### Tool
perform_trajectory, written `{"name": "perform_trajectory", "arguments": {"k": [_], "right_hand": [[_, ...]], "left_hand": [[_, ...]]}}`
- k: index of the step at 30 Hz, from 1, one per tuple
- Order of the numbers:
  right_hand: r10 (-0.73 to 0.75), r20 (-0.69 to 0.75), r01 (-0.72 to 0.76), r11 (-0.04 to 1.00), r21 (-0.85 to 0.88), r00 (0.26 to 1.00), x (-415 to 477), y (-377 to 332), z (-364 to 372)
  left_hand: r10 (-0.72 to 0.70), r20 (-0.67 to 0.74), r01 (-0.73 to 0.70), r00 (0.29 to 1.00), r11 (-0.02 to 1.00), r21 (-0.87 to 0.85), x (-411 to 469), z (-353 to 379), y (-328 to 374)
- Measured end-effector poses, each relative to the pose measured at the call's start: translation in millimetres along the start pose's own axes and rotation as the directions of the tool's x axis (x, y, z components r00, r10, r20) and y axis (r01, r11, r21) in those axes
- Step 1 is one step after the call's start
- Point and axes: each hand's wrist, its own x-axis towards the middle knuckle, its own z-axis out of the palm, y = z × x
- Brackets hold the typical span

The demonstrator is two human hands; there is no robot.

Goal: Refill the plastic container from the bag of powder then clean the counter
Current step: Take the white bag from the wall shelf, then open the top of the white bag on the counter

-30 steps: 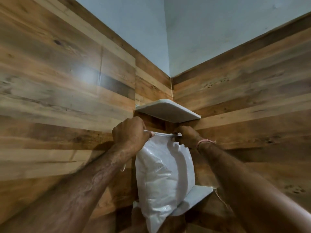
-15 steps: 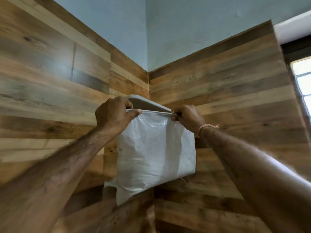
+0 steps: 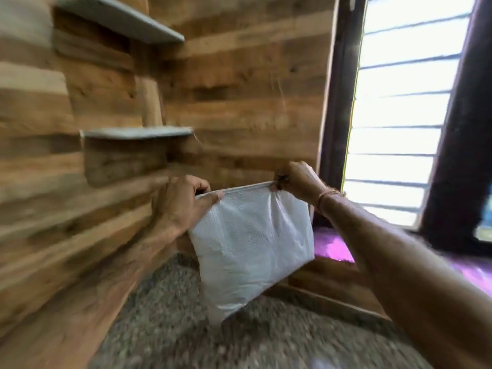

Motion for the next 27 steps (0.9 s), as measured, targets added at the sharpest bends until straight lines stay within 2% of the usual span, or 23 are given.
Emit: {"name": "perform_trajectory", "arguments": {"k": [3,7,11,16,21,27], "right_hand": [[-0.006,0.082,0.005,1.000,0.019,0.997,-67,28,26],[0.032,0.219,-0.030,0.999,-0.011,0.975,-134,57,71],[0.082,0.345,-0.090,0.996,0.008,0.935,-198,64,100],[0.086,0.503,-0.112,0.993,0.022,0.860,-262,59,131],[0.090,0.502,-0.104,0.995,0.000,0.860,-288,57,124],[0.151,0.492,-0.155,0.987,-0.034,0.857,-319,73,125]], "left_hand": [[-0.004,0.143,0.021,0.990,0.993,-0.118,-70,46,10],[-0.034,0.210,0.026,0.977,0.999,0.043,-153,87,11],[-0.033,0.265,0.003,0.964,0.994,0.110,-233,104,23],[-0.094,0.356,0.045,0.930,0.989,0.142,-313,112,33],[-0.124,0.390,0.110,0.912,0.992,0.057,-350,112,52],[-0.141,0.484,0.114,0.864,0.990,0.085,-364,120,68]]}}
